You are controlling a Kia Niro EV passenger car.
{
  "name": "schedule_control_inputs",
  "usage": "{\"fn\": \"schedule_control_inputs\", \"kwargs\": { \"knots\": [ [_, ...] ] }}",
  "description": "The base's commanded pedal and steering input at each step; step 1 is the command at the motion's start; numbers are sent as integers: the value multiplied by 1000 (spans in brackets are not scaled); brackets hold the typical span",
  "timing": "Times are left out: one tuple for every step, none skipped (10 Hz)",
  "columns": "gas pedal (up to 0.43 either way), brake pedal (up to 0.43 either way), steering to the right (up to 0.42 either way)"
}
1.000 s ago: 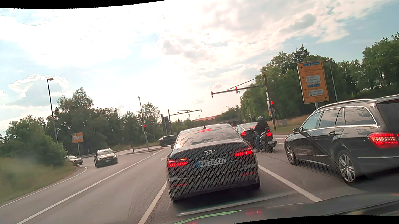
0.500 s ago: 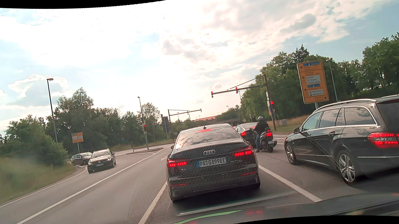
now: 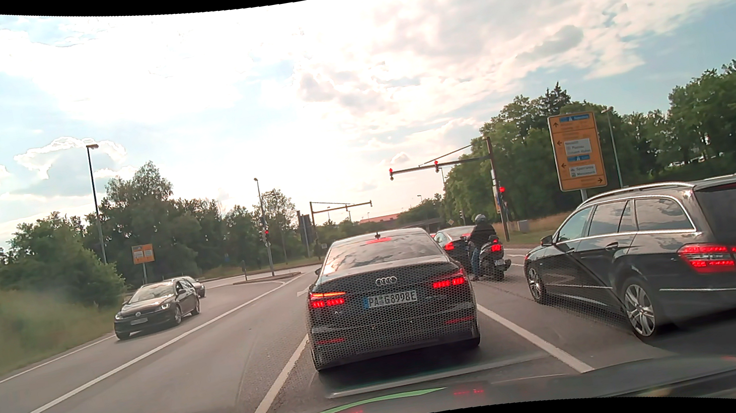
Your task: Follow the waypoints while adhering to traffic rules and regulations
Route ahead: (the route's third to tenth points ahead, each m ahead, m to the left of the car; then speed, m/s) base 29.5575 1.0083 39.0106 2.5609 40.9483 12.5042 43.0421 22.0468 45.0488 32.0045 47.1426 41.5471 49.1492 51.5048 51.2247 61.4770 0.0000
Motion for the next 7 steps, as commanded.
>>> {"fn": "schedule_control_inputs", "kwargs": {
  "knots": [
    [0, 293, -2],
    [0, 293, -1],
    [0, 293, -2],
    [0, 293, -1],
    [0, 293, -1],
    [0, 293, -1],
    [0, 293, -1]
  ]
}}
